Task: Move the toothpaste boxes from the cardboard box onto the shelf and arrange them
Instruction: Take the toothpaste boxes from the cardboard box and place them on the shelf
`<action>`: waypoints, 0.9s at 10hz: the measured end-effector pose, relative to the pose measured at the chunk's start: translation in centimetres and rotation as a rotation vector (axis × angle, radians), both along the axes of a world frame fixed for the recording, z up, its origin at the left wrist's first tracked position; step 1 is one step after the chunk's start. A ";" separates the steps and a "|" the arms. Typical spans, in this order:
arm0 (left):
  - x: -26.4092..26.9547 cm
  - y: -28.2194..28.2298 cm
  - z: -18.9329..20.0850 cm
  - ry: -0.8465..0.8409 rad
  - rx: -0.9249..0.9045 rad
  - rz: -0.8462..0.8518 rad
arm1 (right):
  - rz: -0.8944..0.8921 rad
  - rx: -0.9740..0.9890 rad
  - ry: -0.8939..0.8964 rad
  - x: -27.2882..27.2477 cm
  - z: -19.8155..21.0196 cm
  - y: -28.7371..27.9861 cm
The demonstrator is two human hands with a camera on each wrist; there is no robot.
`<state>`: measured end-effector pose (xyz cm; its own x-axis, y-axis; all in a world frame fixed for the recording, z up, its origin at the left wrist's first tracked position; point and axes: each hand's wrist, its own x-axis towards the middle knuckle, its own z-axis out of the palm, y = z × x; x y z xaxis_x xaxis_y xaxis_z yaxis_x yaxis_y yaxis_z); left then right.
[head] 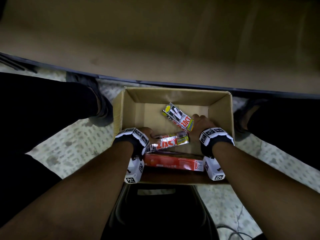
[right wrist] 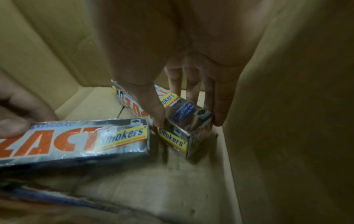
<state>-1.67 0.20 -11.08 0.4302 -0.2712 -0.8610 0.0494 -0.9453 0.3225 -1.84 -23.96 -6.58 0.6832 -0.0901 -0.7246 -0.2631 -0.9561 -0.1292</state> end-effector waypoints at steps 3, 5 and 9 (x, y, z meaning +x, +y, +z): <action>0.0 -1.1 1.9 -0.114 0.212 0.102 | -0.122 -0.044 -0.002 -2.4 2.3 -1.3; 0.5 -0.2 0.9 -0.166 0.112 0.201 | -0.236 -0.016 0.109 -3.1 3.0 -0.8; 0.4 -1.1 -0.1 -0.029 0.088 0.259 | -0.289 0.049 0.188 -3.3 1.8 0.9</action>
<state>-1.30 -0.85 -11.19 0.5004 -0.0739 -0.8626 0.2851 -0.9267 0.2448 -5.13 -23.08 -4.75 0.4886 -0.2228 -0.8436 -0.5458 -0.8324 -0.0962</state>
